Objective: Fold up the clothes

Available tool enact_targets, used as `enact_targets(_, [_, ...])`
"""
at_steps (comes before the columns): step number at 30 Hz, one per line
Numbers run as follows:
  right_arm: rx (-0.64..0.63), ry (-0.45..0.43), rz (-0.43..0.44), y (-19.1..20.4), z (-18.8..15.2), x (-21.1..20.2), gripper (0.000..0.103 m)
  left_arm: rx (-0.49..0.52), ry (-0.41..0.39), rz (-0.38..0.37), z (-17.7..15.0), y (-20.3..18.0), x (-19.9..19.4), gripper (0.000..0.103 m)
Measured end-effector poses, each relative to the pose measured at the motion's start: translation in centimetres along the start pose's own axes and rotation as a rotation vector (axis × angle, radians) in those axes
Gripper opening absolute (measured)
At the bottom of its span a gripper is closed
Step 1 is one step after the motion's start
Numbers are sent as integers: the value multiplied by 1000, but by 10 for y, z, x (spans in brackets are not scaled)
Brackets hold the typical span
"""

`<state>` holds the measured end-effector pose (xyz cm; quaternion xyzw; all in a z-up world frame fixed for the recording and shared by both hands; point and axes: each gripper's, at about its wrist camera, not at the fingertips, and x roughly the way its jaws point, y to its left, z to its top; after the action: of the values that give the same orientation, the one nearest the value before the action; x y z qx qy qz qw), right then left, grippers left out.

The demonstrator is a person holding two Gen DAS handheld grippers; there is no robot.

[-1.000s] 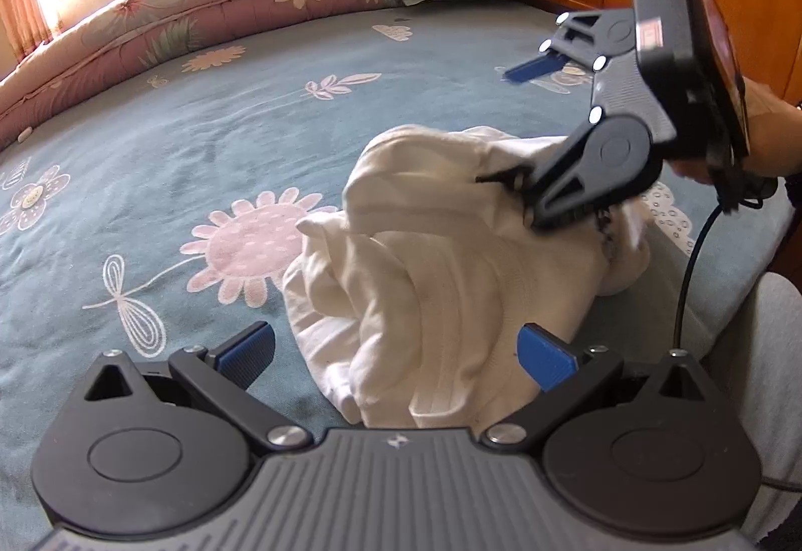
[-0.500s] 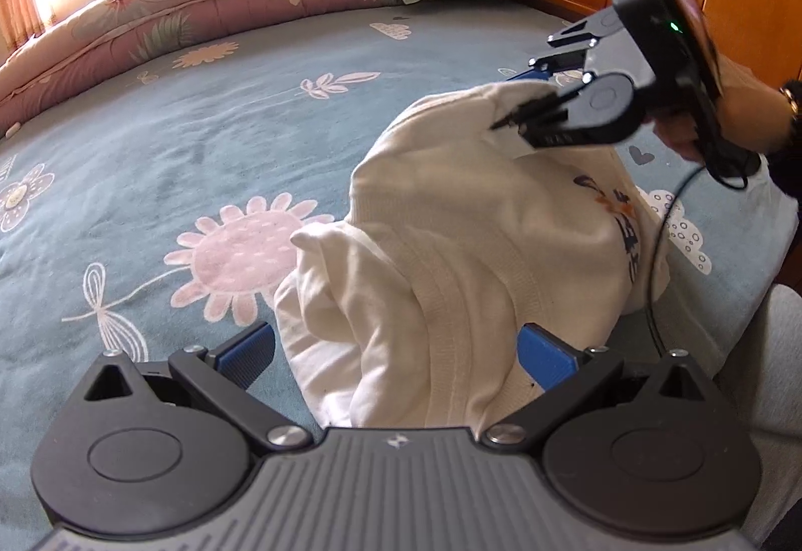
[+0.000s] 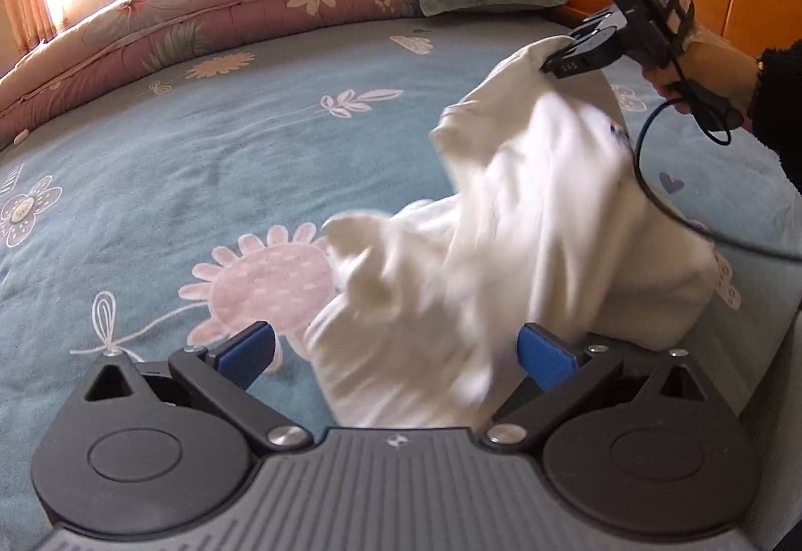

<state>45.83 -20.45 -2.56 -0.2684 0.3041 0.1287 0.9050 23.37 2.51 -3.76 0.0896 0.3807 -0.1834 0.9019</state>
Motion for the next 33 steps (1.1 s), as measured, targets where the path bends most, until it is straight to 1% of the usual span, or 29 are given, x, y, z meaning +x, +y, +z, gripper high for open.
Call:
enact_targets(4, [83, 69, -106, -33, -1, 32, 26, -1, -4, -2, 4, 2, 4, 102])
enact_targets(6, [116, 116, -138, -43, -5, 46, 30, 1, -3, -14, 4, 0, 7, 102])
enact_targets(8, [128, 138, -99, -42, -11, 46, 30, 2, 0, -21, 5, -1, 10, 102])
enact_targets(10, [141, 159, -60, -40, -17, 46, 36, 2, 2, -26, 5, -3, 12, 102])
enact_targets(11, [145, 154, -37, -38, -19, 39, 38, 0, 2, -32, 5, -3, 13, 102])
enact_targets(12, [150, 148, -13, -36, -21, 32, 44, -2, 1, -40, 5, -4, 13, 102])
enact_targets(13, [153, 136, 12, -34, -22, 21, 53, -4, -1, -49, 6, -6, 12, 102])
enact_targets(16, [152, 84, 81, -25, -26, -16, 65, -2, -23, -79, 9, -12, 11, 102])
enact_targets(17, [151, 64, 104, -22, -27, -30, 67, -1, -31, -88, 11, -14, 11, 102])
enact_targets(18, [157, 39, 132, -18, -30, -45, 74, 2, -38, -93, 13, -16, 12, 102])
enact_targets(19, [164, 19, 161, -14, -33, -59, 79, 6, -45, -96, 17, -19, 14, 102])
enact_targets(20, [168, 5, 191, -8, -38, -74, 81, 10, -53, -99, 20, -22, 16, 102])
enact_targets(22, [177, -22, 244, 4, -49, -101, 90, 33, -70, -102, 28, -29, 25, 102])
enact_targets(24, [184, -37, 275, 18, -62, -121, 93, 53, -85, -92, 38, -34, 35, 102])
enact_targets(26, [191, -51, 305, 32, -75, -141, 93, 60, -95, -59, 48, -33, 49, 102])
enact_targets(27, [189, -53, 303, 38, -81, -147, 93, 64, -100, -43, 53, -33, 55, 102])
enact_targets(30, [187, -55, 285, 56, -100, -165, 95, 7, -111, -19, 73, -13, 66, 102])
enact_targets(33, [221, -32, 294, 66, -117, -170, 97, -58, -114, 3, 94, 10, 80, 102])
